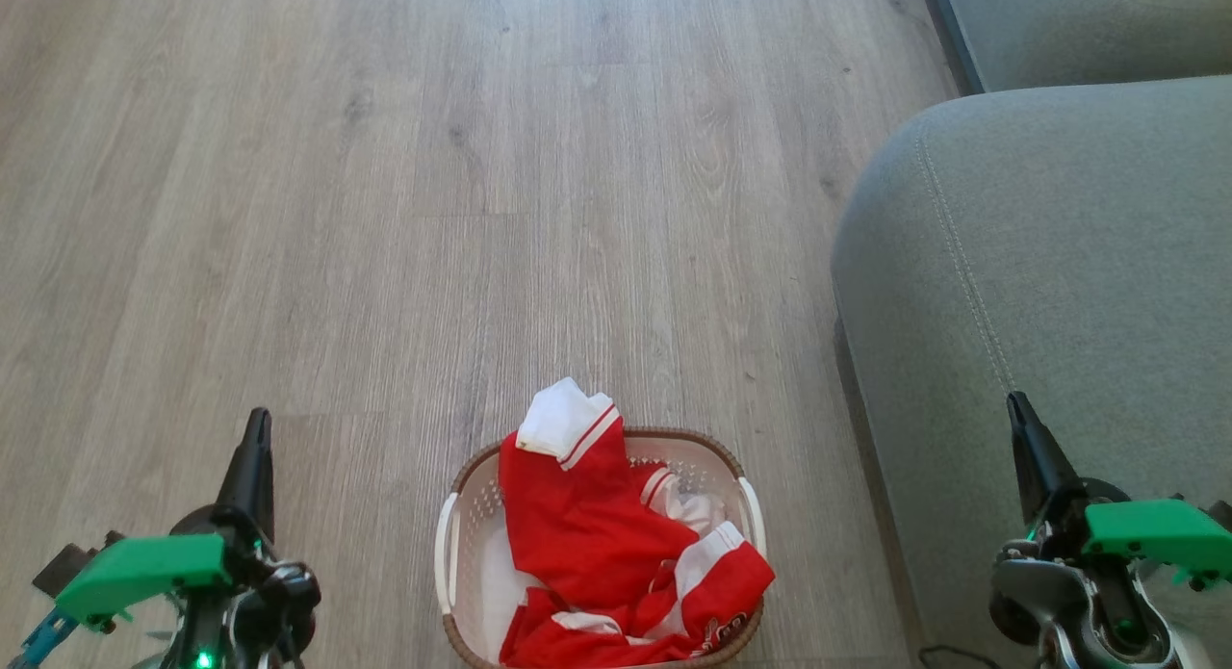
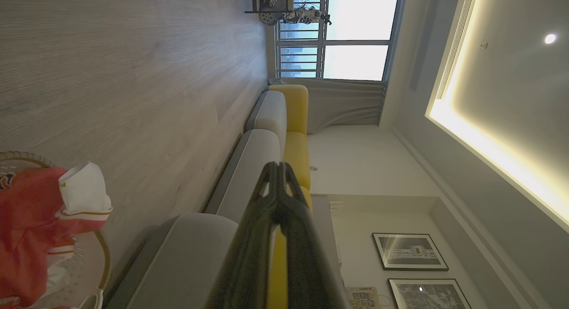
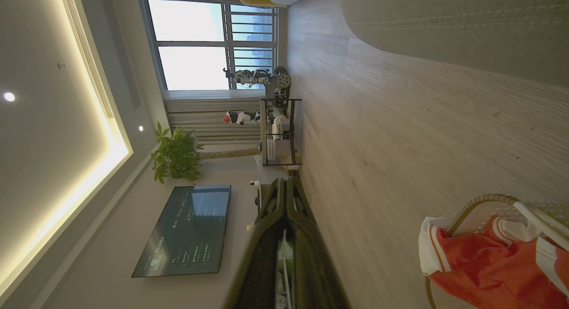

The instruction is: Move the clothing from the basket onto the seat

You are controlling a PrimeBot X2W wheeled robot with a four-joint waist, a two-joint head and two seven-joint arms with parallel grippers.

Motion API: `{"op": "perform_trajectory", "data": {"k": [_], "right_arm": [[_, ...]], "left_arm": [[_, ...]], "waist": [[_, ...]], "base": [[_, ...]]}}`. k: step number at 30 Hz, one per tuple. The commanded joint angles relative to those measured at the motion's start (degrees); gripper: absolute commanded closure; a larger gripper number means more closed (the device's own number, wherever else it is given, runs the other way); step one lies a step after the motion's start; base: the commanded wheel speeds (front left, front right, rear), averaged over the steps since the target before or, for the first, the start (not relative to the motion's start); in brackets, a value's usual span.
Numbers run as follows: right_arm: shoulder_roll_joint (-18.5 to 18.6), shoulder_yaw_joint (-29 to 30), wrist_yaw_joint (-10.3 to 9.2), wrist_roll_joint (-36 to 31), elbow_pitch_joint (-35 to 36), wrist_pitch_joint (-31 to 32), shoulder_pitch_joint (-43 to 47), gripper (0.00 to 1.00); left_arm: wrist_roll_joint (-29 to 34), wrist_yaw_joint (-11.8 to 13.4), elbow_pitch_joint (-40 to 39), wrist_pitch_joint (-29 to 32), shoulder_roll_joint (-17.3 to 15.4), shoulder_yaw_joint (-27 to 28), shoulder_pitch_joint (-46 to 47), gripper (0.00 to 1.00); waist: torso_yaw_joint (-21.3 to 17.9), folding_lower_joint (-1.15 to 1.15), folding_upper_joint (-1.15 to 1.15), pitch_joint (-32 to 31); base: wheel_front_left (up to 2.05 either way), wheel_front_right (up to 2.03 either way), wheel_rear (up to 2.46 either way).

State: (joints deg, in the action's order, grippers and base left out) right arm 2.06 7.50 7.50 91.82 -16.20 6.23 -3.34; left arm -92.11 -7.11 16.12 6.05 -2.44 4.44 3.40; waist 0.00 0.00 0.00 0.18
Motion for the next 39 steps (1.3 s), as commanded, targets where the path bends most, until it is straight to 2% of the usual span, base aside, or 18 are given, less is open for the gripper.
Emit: {"op": "perform_trajectory", "data": {"k": [1,30,31,35,39], "right_arm": [[0.8,-1.0,-0.01,0.4,2.2,0.2,-2.9,1.00],[0.8,-1.0,-0.01,0.4,2.2,0.2,-2.9,1.00],[0.0,0.0,0.00,0.0,0.0,0.0,0.0,0.00],[-0.2,-0.5,0.00,0.0,-3.2,-0.1,1.7,0.00],[-0.1,-1.0,0.00,-0.2,-2.9,-0.7,1.7,0.00]], "left_arm": [[-0.1,-0.4,-2.1,0.4,-0.4,2.1,2.8,1.00],[-0.1,-0.4,-2.1,0.4,-0.4,2.1,2.8,1.00],[0.0,0.0,0.0,0.0,0.0,0.0,0.0,0.00],[0.0,0.1,3.0,-0.1,0.3,-0.2,-1.7,0.00],[0.3,0.1,2.6,-0.8,0.3,-0.5,-1.9,0.00]], "waist": [[0.0,0.00,0.00,0.0],[0.0,0.00,0.00,0.0],[0.0,0.00,0.00,0.0],[0.0,0.00,0.00,0.0],[0.0,0.00,0.00,-0.1]], "base": [[0.00,0.00,0.00],[0.00,0.00,0.00],[0.00,0.00,0.00],[0.00,0.00,0.00],[0.00,0.00,0.00]]}}
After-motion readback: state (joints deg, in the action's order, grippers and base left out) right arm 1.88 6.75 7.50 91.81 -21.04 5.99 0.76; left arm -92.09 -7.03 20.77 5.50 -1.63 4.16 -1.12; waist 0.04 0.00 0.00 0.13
